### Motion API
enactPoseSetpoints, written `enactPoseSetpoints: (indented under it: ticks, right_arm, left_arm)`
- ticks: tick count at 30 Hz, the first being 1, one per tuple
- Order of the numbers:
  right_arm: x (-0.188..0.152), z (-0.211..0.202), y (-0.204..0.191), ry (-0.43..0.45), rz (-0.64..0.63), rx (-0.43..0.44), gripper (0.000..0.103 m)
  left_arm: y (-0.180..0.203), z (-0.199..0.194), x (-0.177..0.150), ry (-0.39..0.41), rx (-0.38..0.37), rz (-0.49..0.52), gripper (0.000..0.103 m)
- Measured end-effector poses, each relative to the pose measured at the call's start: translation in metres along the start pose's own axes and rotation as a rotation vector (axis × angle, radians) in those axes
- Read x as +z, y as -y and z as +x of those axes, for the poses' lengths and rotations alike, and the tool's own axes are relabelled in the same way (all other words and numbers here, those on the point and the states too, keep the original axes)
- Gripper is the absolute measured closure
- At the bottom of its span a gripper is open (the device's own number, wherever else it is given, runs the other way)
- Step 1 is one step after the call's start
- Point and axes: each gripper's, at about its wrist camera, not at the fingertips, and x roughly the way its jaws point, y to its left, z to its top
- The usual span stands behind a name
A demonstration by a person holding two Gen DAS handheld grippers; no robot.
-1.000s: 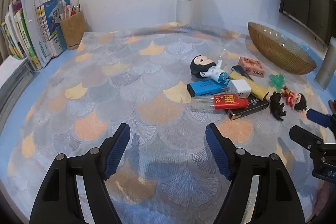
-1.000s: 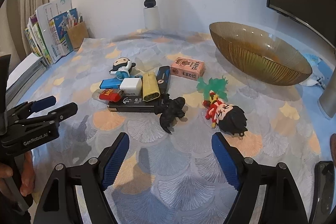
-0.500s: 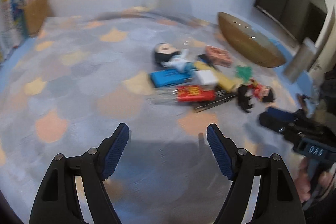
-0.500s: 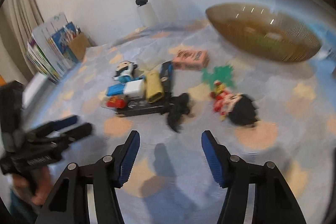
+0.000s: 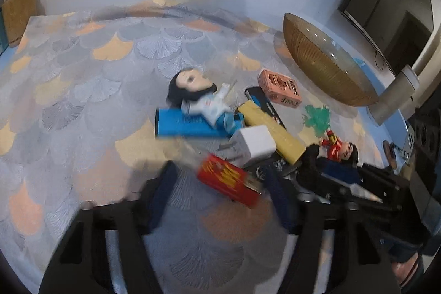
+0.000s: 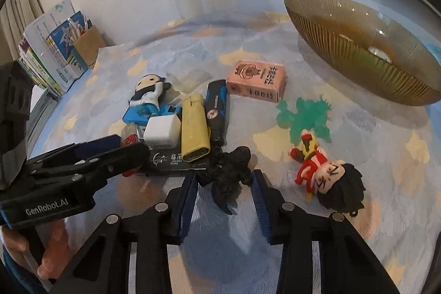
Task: Organize rigid objects
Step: 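Grasp the red lighter with the left gripper while the right grasps the black dinosaur figure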
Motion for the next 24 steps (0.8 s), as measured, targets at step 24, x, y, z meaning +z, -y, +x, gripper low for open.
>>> enactPoseSetpoints:
  ticks: [24]
  right_arm:
    - [-0.033, -0.021, 0.001, 0.026, -0.031, 0.056, 0.065]
  left_arm:
    - [0.017, 0.006, 0.001, -0.039, 0.296, 0.087, 0.058]
